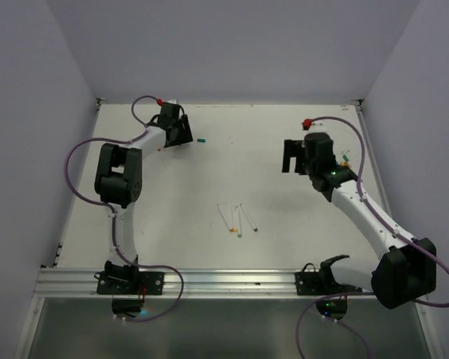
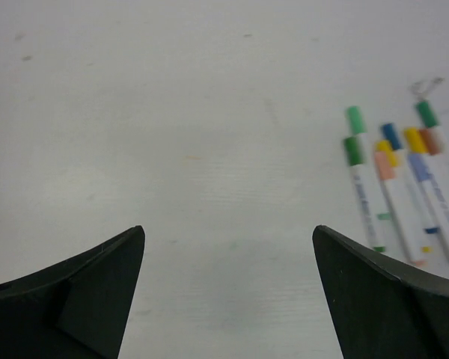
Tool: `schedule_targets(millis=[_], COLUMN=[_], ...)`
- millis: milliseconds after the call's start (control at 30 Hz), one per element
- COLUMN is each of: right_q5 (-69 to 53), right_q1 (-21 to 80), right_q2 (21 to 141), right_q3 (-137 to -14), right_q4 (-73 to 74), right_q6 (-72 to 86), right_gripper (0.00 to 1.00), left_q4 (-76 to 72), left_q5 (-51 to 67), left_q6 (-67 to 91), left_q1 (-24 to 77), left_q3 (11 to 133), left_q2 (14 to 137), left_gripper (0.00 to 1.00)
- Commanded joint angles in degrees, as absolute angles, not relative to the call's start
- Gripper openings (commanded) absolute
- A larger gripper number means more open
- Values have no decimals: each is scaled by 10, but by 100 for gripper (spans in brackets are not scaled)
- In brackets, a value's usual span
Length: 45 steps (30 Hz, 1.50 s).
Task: Open the pen caps
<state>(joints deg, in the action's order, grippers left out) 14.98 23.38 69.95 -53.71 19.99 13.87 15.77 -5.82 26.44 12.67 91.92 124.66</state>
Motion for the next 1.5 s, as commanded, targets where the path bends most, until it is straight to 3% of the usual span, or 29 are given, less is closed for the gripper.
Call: schedule_targets(millis=[0, 33, 100, 133, 233, 367, 567, 1167, 1267, 1467], right_q5=[160, 158, 178, 178, 147, 150, 138, 134, 122, 80], right_q1=[129, 82, 55, 42, 33, 25, 3, -44, -44, -46], right_q2=[720, 757, 795, 825, 854, 895, 932, 997, 1013, 1057], right_q3=[-536, -541, -563, -576, -585, -579, -572, -566, -580, -600], right_q4=[214, 221, 234, 233, 219, 185, 173, 166, 188, 220], right_q6=[5, 4, -22, -23, -18, -16, -19, -29, -37, -28], right_gripper=[99, 98, 88, 78, 66, 60, 53, 50, 42, 35], left_q4=[123, 116, 91, 78, 24, -31, -81, -108, -112, -117], left_q5=[-19, -10, 16, 30, 80, 139, 181, 210, 216, 229], left_q6=[279, 285, 299, 303, 328, 332, 348, 355, 357, 363], left_q1=[121, 122, 125, 126, 129, 141, 147, 147, 147, 147], left_q3=[896, 890, 869, 860, 830, 795, 751, 737, 737, 735], left_q2=[1167, 1158, 1134, 1126, 1100, 1067, 1051, 1052, 1052, 1053], left_gripper=[68, 68, 68, 68, 68, 68, 68, 68, 68, 68])
